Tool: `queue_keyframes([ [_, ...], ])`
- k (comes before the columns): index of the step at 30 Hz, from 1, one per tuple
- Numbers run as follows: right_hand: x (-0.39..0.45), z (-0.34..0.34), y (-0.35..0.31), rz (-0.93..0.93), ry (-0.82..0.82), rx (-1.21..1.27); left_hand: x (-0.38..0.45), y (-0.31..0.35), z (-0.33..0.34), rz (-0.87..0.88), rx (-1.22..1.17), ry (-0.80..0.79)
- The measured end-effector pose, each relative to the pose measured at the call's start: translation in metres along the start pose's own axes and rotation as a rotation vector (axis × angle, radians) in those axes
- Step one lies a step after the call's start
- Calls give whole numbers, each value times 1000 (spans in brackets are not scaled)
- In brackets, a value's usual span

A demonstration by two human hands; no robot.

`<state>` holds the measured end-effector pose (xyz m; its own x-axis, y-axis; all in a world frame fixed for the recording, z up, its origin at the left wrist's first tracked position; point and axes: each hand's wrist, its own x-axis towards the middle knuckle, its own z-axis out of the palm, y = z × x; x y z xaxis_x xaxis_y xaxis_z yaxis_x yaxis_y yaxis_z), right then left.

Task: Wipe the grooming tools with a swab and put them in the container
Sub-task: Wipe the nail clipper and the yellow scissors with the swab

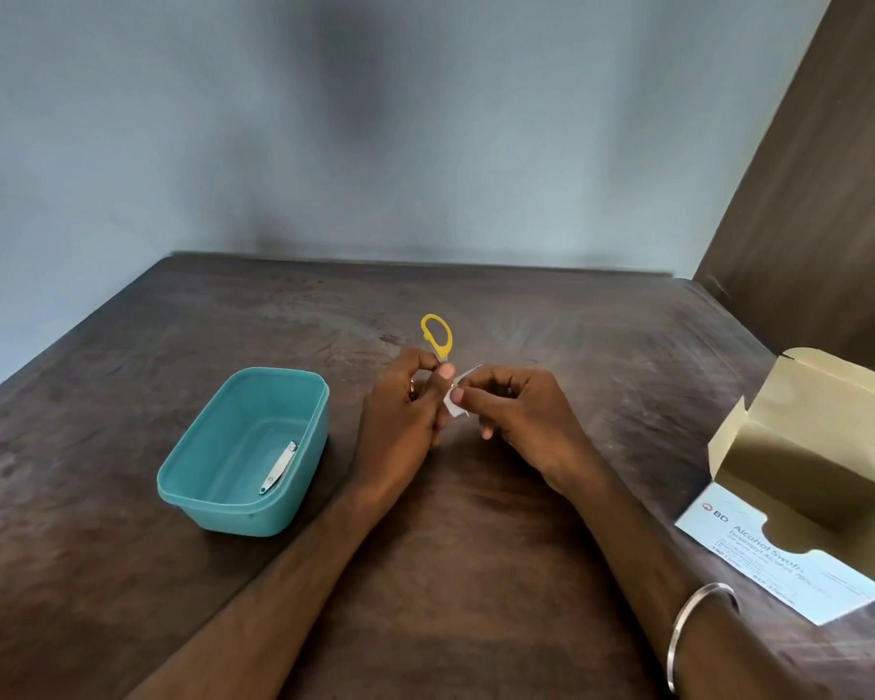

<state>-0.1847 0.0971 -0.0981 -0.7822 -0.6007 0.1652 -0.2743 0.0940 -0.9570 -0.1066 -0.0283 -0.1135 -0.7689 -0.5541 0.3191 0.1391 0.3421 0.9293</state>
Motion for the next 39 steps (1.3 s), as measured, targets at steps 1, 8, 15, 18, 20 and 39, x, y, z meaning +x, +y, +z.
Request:
queue_keyframes([
  [1, 0, 0, 0, 5, -2, -1, 0, 0, 0, 1, 4, 4],
  [8, 0, 1, 3, -11, 22, -13, 0, 1, 0, -2, 11, 11],
  [15, 1, 0, 4, 4, 13, -28, 0, 2, -1, -30, -20, 25],
  [18, 1, 0, 5, 26, 29, -45, 1, 2, -1, -66, -65, 47],
  [20, 2, 2, 5, 14, 31, -47, 1, 2, -1, -58, -48, 36],
  [39, 4, 0, 4, 29, 108, -89, 5, 3, -1, -217, -278, 67],
])
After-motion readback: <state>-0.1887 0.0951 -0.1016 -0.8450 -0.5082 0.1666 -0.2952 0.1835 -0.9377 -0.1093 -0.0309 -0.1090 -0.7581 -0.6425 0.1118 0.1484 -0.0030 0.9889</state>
